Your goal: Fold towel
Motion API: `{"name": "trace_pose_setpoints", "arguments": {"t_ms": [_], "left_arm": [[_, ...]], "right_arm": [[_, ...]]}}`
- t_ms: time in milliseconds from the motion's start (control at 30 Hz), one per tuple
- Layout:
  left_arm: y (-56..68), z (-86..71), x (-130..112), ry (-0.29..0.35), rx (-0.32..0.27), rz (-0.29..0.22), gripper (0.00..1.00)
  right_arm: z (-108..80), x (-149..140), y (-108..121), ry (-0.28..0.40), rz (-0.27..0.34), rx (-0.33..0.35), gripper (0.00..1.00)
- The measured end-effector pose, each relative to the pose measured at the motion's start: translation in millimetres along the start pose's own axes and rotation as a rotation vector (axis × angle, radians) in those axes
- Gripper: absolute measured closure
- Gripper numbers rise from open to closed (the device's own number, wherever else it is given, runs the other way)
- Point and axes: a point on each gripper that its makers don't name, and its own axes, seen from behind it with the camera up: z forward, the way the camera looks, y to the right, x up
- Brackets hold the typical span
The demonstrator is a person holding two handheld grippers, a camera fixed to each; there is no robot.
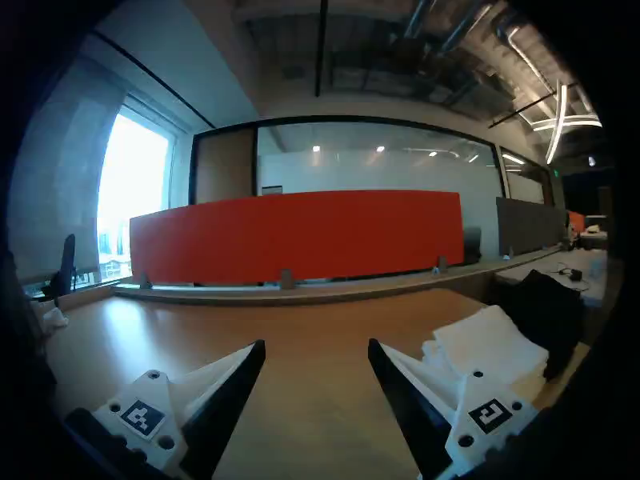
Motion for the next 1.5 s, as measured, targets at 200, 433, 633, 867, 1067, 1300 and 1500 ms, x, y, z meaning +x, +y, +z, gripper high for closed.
{"name": "trace_pose_setpoints", "arguments": {"t_ms": [200,433,633,867,1067,1300,1500], "left_arm": [[0.4,0.0,0.4,0.0,0.0,0.0,0.29],[0.5,0.0,0.4,0.0,0.0,0.0,0.29],[0.1,0.1,1.0,0.0,0.0,0.0,0.29],[-0.3,-0.2,0.9,0.0,0.0,0.0,0.29],[-0.5,0.2,0.5,0.0,0.0,0.0,0.29],[-0.4,0.3,-0.1,0.0,0.0,0.0,0.29],[-0.5,0.4,-1.2,0.0,0.0,0.0,0.29]], "right_arm": [[-2.0,-2.3,-0.5,0.008,-0.018,0.005,0.01],[-7.5,1.7,-4.3,0.021,-0.041,0.01,0.01],[-8.8,-0.7,-5.0,0.028,-0.061,0.005,0.01],[-7.3,-2.6,-4.8,0.027,-0.062,0.006,0.01],[-7.6,-3.4,-4.4,0.027,-0.06,0.005,0.01],[-7.6,-3.5,-4.5,0.027,-0.061,0.005,0.01],[-8.0,-3.4,-4.7,0.027,-0.061,0.005,0.01]]}}
